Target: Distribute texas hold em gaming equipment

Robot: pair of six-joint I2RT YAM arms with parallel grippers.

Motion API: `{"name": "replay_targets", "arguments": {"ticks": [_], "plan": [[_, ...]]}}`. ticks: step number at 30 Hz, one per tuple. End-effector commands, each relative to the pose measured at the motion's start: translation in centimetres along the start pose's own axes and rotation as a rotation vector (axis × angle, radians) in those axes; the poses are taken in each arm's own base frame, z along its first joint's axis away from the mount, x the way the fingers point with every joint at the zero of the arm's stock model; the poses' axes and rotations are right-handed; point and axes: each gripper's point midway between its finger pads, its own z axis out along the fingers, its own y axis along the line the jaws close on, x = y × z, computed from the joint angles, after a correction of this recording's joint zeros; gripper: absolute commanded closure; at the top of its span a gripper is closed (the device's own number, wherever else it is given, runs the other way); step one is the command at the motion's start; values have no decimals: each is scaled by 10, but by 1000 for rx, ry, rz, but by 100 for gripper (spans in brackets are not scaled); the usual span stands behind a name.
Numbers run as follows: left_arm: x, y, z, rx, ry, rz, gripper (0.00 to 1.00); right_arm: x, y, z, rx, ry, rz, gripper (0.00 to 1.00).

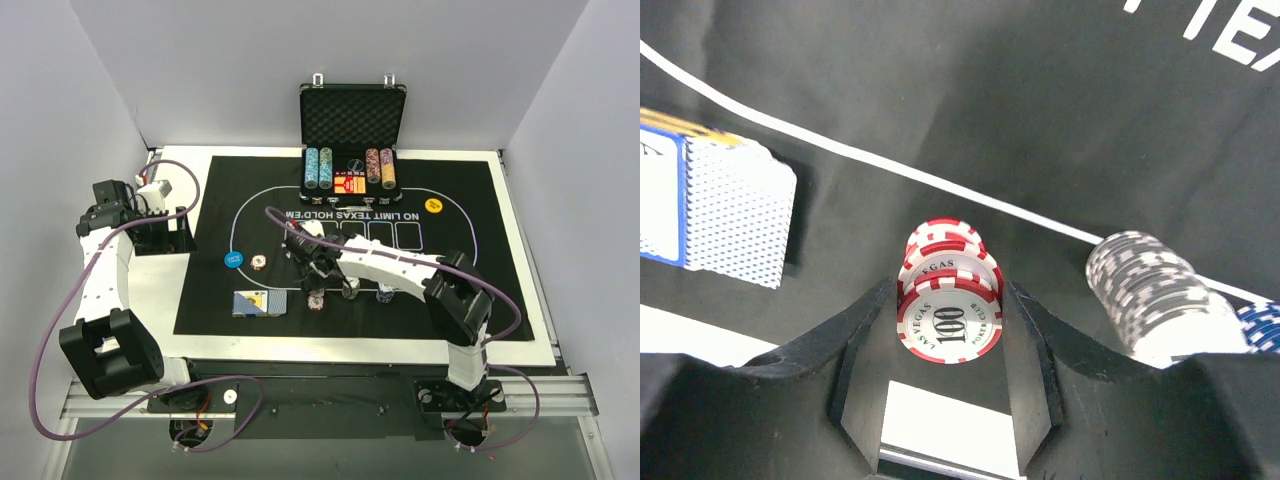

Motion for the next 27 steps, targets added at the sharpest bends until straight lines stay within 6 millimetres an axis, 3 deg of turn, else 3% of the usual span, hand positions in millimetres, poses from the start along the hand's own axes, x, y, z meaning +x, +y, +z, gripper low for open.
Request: {"name": "replay_targets", "arguments": {"ticks": [1, 4, 10, 13, 20, 24, 27], "plan": [[-12, 0, -8, -8, -58, 30, 3, -34, -22, -29, -14, -33, 75, 75], [-13, 1, -8, -11, -60, 30, 3, -56, -42, -37, -2, -52, 118, 75], [-13, 2, -5, -9, -53, 31, 3, -98, -113, -41, 59, -55, 257, 75], [-12, 4, -4, -12, -46, 25, 3, -112, -159, -41, 96, -64, 353, 75], [-11, 8, 1, -10, -29, 24, 3, -113, -267, -22, 220, -23, 572, 75], [-12, 9, 3, -8, -21, 24, 3, -114, -312, -10, 268, -14, 650, 75], [-12, 11, 6, -5, -7, 25, 3, -119, -334, -2, 288, -11, 686, 75]]}}
